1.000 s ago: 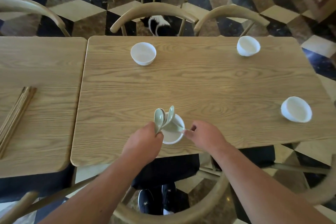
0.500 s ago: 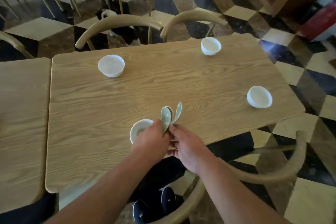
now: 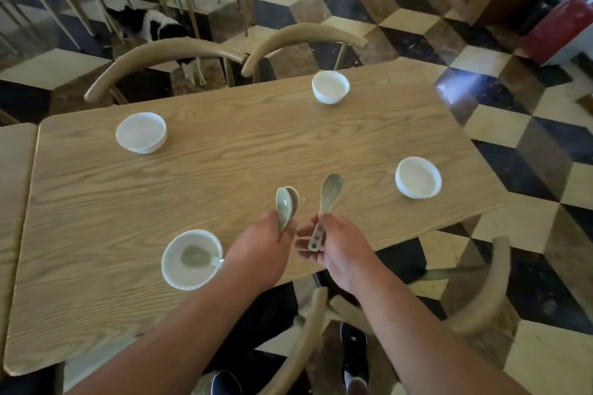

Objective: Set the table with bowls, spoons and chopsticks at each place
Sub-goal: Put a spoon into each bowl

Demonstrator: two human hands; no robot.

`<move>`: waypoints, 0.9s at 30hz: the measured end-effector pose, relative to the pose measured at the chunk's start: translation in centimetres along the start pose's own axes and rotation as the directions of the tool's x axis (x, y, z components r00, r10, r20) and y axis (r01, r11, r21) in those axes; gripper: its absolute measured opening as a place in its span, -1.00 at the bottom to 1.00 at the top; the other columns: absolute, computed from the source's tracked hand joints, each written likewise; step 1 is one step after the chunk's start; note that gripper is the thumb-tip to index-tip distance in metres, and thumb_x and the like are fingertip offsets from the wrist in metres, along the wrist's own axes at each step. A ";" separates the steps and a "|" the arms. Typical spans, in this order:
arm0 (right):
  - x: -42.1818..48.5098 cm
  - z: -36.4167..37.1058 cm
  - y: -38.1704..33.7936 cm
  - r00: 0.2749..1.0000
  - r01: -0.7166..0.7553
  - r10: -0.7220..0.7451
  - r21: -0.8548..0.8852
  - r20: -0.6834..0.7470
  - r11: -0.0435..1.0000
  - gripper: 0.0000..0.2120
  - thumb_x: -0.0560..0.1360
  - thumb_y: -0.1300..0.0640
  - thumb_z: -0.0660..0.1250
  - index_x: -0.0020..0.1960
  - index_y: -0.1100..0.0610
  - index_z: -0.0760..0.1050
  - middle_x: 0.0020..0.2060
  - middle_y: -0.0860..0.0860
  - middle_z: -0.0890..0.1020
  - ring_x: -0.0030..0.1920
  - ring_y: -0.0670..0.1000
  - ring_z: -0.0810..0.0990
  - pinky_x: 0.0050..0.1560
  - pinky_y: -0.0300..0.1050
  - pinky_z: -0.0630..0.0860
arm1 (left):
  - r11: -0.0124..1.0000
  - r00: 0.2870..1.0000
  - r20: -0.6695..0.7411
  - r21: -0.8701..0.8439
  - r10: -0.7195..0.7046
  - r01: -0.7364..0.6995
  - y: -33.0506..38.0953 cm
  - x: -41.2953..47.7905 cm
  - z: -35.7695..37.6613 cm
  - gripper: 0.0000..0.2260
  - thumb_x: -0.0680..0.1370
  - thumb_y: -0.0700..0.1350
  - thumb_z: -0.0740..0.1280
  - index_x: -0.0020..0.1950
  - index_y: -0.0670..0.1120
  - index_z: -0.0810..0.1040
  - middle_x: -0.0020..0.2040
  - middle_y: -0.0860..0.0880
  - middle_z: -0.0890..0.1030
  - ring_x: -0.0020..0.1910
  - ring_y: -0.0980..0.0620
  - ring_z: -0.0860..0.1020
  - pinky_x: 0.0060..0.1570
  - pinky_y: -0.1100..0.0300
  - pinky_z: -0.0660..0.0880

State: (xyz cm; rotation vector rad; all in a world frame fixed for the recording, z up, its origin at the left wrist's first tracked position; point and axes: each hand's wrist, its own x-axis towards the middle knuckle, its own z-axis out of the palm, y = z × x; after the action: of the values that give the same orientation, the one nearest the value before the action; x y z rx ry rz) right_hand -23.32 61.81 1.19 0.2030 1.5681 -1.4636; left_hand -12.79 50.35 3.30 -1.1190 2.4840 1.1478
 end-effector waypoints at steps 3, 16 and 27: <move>2.0 -7.2 -3.4 0.998 0.010 -0.024 -0.223 -0.061 0.975 -0.70 0.77 0.02 0.11 0.12 0.15 0.55 -0.34 0.04 0.52 -0.37 0.01 0.49 -0.30 -0.03 0.52 | 0.997 1.000 -0.003 0.074 -0.020 0.021 4.2 2.1 2.5 -0.72 0.70 0.21 0.15 0.08 0.02 0.41 -0.15 0.01 0.60 -0.21 0.01 0.57 -0.27 0.05 0.41; 11.0 -29.6 -16.4 0.984 -0.009 -0.164 -0.944 -0.066 0.330 -0.81 0.65 0.02 0.27 0.00 0.10 0.58 -0.22 0.05 0.65 -0.28 0.05 0.57 -0.35 -0.09 0.39 | 0.957 0.961 0.033 0.101 -0.275 0.270 17.9 7.2 12.8 -0.79 0.64 0.09 0.17 0.05 -0.04 0.43 -0.11 -0.01 0.58 -0.19 0.00 0.56 -0.29 0.08 0.42; 13.7 -31.6 -16.0 0.989 0.002 -0.143 -0.960 -0.039 0.280 -0.74 0.68 -0.04 0.33 -0.15 0.04 0.51 -0.27 0.00 0.59 -0.28 -0.01 0.53 -0.32 -0.08 0.37 | 0.949 0.955 0.005 0.114 -0.296 0.294 19.2 7.6 14.4 -0.81 0.65 0.06 0.17 0.09 -0.05 0.41 -0.16 0.00 0.58 -0.25 0.05 0.54 -0.36 0.11 0.36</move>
State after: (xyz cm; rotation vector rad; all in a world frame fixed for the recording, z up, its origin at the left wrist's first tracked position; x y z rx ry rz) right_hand -57.49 77.85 -2.72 -0.5437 2.3198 -0.2847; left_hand -33.60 64.44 1.15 -1.3780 2.2333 0.9184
